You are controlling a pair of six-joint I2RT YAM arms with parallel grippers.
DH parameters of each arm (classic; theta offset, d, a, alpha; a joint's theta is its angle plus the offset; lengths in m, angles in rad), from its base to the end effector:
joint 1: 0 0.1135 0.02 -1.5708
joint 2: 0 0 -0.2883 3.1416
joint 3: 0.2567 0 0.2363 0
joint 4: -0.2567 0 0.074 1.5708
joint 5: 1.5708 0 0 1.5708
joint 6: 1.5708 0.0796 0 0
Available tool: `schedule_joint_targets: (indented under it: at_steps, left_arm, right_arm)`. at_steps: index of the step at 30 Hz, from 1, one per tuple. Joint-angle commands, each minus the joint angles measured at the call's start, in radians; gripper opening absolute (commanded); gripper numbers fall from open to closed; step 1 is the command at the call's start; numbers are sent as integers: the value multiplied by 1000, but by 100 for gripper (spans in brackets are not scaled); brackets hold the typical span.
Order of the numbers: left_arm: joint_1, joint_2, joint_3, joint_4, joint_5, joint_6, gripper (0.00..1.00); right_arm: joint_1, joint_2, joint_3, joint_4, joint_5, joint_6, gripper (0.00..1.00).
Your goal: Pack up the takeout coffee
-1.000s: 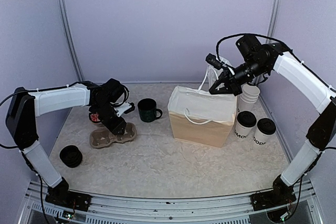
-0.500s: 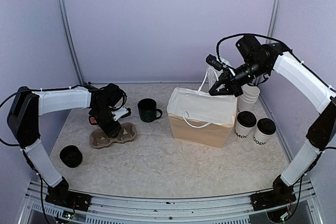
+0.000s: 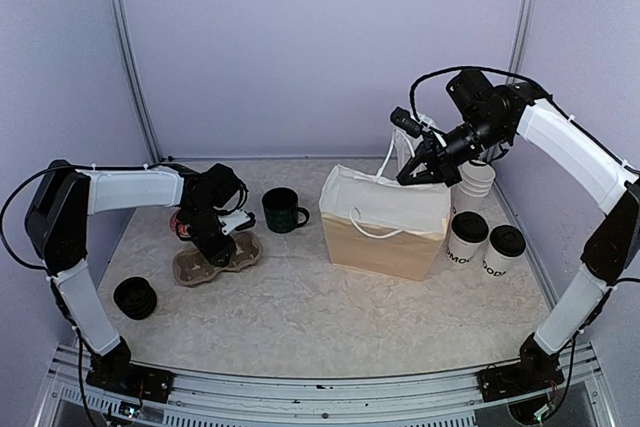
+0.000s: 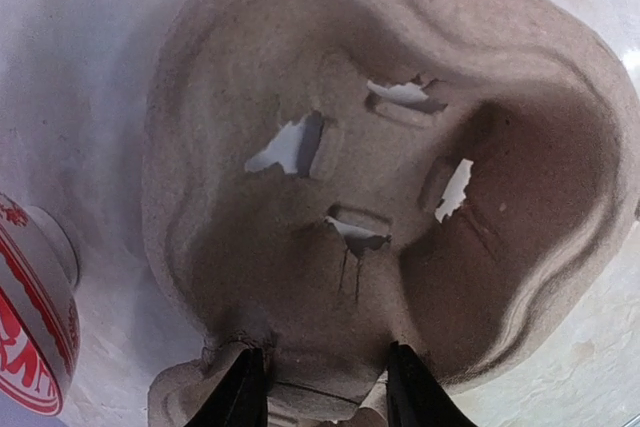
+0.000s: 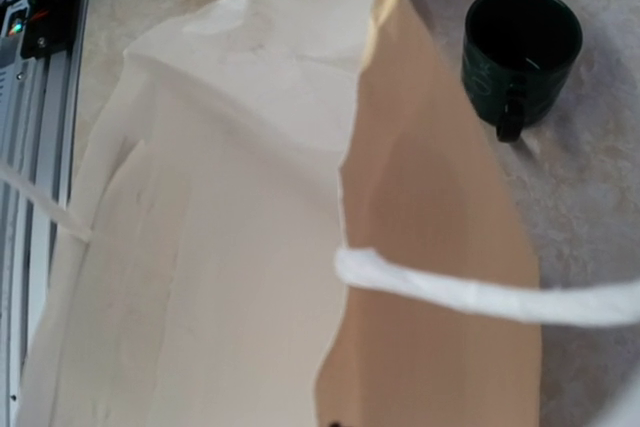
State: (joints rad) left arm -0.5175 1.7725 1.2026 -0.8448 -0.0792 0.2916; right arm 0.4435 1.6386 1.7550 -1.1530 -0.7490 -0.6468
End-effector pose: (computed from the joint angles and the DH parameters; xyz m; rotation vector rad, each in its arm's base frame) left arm 0.2868 -0.1560 0.1717 1.1630 2.7397 0.0909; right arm 0.2720 0.1892 0.3734 -1.4693 1.9236 0.8742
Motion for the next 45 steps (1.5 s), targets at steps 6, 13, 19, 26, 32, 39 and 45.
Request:
schedule_joint_targets:
  at_steps: [6,13,19,26,32,39,45]
  left_arm:
    - [-29,34,77,-30,71,-58,34]
    - [-53,18,108,-49,85,-129,38]
    - [-57,24,81,-40,36,-198,50]
    - [-59,40,67,-16,54,-167,45]
    - [-67,59,70,-8,75,-148,40]
    - [-71,79,88,-25,75,-152,29]
    - [-97,20,156,-101,57,-190,25]
  right_arm:
    - [14,23,0,-20,-16,-5,0]
    - [14,18,-2,-28,-3,-6,0]
    - [14,19,-6,-33,-2,-5,0]
    - [15,25,0,-33,-3,1,0]
    - [15,23,-4,-36,0,0,0]
    - [16,27,-11,-31,-3,-2,0]
    - [17,43,29,-65,-4,-7,0]
